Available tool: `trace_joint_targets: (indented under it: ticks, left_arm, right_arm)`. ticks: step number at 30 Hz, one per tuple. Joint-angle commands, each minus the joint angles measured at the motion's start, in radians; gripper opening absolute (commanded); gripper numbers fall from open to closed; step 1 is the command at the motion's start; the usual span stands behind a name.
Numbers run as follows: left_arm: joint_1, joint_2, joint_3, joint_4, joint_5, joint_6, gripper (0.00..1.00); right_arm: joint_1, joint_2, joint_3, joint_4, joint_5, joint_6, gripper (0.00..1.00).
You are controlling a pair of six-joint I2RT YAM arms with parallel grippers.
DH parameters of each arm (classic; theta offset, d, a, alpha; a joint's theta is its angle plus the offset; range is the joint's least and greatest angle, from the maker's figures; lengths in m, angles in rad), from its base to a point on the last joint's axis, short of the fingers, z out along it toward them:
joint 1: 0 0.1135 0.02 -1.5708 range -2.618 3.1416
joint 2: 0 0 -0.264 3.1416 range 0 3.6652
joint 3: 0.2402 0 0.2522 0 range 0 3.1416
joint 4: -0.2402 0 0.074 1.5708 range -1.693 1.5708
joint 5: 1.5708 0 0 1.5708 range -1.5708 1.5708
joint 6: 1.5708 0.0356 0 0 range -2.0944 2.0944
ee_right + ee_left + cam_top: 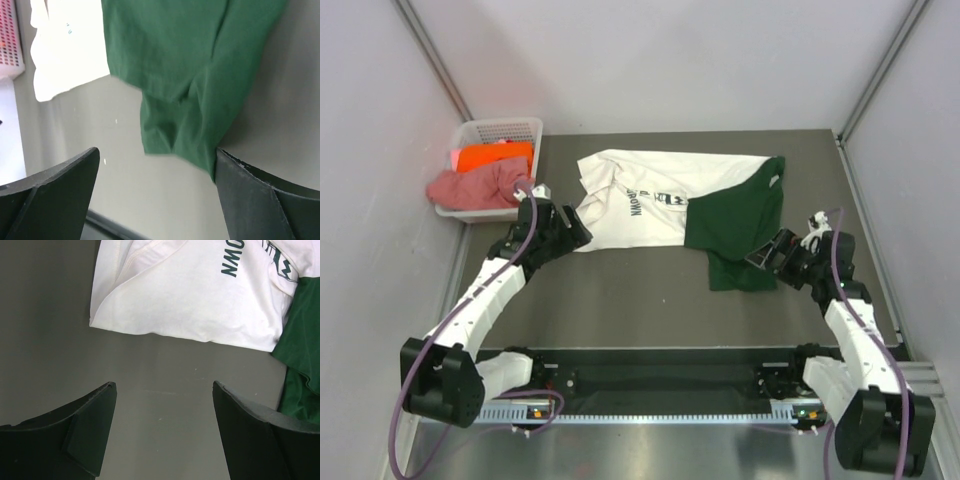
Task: Fold and stack the t-shirts
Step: Flatten the tshirt out
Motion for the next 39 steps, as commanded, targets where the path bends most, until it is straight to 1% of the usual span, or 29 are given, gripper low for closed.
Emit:
trace_joint_targets:
  ticks: [1,2,3,5,6,7,9,10,11,15,17,19,22,24,26,28,29,30,34,36,39]
  left_arm:
    - [-0.004,-0.03,-0.01,0.03,0.016,0.012,0.82]
    - [-0.004,-0.029,-0.01,0.029,0.019,0.012,0.82]
    - [-0.004,-0.027,-0.01,0.029,0.019,0.012,0.82]
    - [-0.004,-0.021,-0.012,0.033,0.02,0.012,0.82]
    - [-0.004,-0.019,-0.013,0.035,0.019,0.012,0.82]
    - [-0.004,-0.016,-0.015,0.039,0.017,0.012,0.82]
    - [-0.004,-0.007,-0.021,0.055,0.019,0.009,0.82]
    - [-0.004,-0.004,-0.022,0.059,0.019,0.008,0.82]
    - [-0.004,0.005,-0.024,0.062,0.016,0.006,0.82]
    - [-0.004,0.02,-0.047,0.091,-0.003,-0.006,0.82]
    - [-0.004,0.027,-0.064,0.127,-0.006,-0.011,0.82]
    - [-0.004,0.028,-0.088,0.16,-0.006,-0.014,0.82]
    - [-0.004,0.039,-0.105,0.182,-0.006,-0.011,0.82]
    - [-0.003,0.057,-0.102,0.185,-0.059,-0.008,0.82]
    - [-0.003,0.068,-0.094,0.176,-0.079,-0.006,0.82]
    - [-0.003,0.071,-0.094,0.181,-0.083,-0.009,0.82]
    - [-0.003,0.068,-0.099,0.185,-0.081,-0.008,0.82]
    - [-0.003,0.068,-0.104,0.196,-0.081,-0.009,0.82]
    - [-0.003,0.059,-0.119,0.21,-0.093,-0.009,0.82]
    - [-0.003,0.057,-0.133,0.219,-0.099,-0.011,0.82]
    - [-0.003,0.065,-0.145,0.233,-0.103,-0.008,0.82]
  right_arm:
    - [0.006,-0.106,0.006,-0.146,0.043,0.027,0.93]
    - [0.006,-0.12,0.023,-0.182,0.081,0.027,0.93]
    - [0.006,-0.127,0.032,-0.207,0.175,0.027,0.92]
    - [0.006,-0.135,0.05,-0.262,0.267,0.032,0.91]
    - [0.006,-0.13,0.055,-0.278,0.366,0.044,0.89]
    - [0.006,-0.118,0.055,-0.281,0.393,0.047,0.84]
    - [0.006,-0.101,0.035,-0.258,0.413,0.045,0.82]
    - [0.006,-0.077,0.029,-0.249,0.419,0.052,0.74]
    - [0.006,-0.065,0.014,-0.236,0.418,0.052,0.7]
    - [0.006,-0.023,-0.022,-0.193,0.452,0.072,0.67]
    - [0.006,-0.029,-0.048,-0.166,0.459,0.081,0.6]
    - [0.007,-0.034,-0.054,-0.157,0.459,0.087,0.57]
    - [0.009,-0.012,-0.054,-0.147,0.476,0.092,0.56]
    - [0.013,0.004,-0.054,-0.14,0.478,0.102,0.56]
    - [0.021,0.015,-0.057,-0.14,0.484,0.11,0.56]
    - [0.033,0.02,-0.062,-0.129,0.496,0.121,0.54]
    - [0.036,0.023,-0.066,-0.123,0.498,0.122,0.51]
    - [0.041,0.028,-0.066,-0.115,0.501,0.125,0.5]
    - [0.072,0.081,-0.071,-0.091,0.501,0.131,0.49]
    - [0.085,0.1,-0.074,-0.08,0.542,0.138,0.49]
    - [0.099,0.129,-0.077,-0.055,0.557,0.153,0.47]
